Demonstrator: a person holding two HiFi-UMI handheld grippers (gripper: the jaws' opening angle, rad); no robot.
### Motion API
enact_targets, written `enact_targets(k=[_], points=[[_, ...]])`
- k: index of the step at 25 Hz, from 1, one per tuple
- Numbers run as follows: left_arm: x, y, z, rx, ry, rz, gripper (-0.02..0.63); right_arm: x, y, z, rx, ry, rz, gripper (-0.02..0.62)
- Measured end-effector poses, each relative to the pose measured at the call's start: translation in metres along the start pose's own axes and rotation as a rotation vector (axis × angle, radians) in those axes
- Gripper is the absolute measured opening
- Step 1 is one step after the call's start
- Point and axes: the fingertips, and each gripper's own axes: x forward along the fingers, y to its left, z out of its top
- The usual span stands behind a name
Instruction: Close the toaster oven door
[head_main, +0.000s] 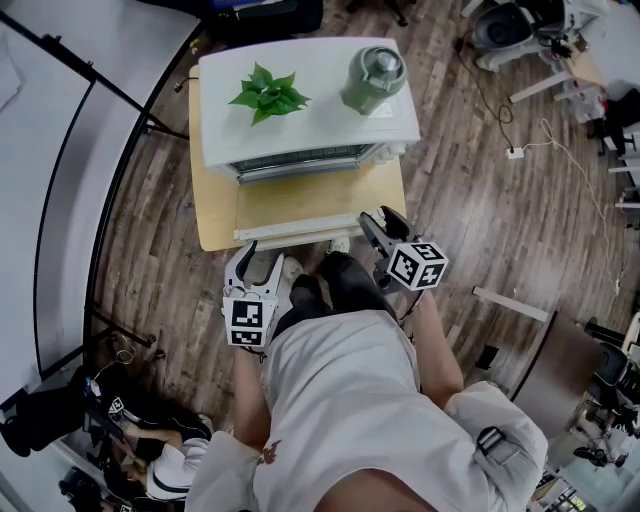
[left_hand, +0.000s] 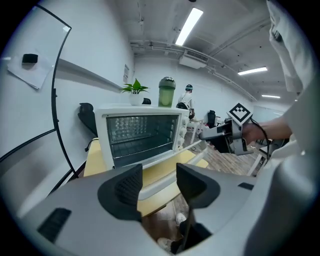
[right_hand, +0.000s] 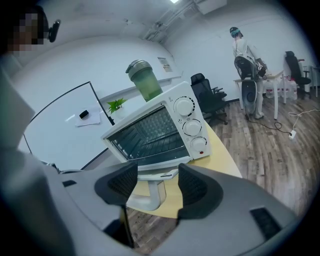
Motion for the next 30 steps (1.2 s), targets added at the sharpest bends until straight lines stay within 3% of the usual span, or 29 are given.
enact_targets(k=[21,26,30], points=[[0.027,0.002,-0.002,0.052,0.057,-0.028,0.190,0.005,0.005,0.025,-0.009,-0.049,-0.003,0.259],[0.028,0.004,0.005,0.053,0.047,-0.027,0.190,0.005,0.008,0.034,-0.073,-0.058,-0.010,0.258],[0.029,0.008,0.016,0.050,0.026,-0.016,0.190,0.002,0.014,0.045,-0.208,-0.064,-0.020,0.235]])
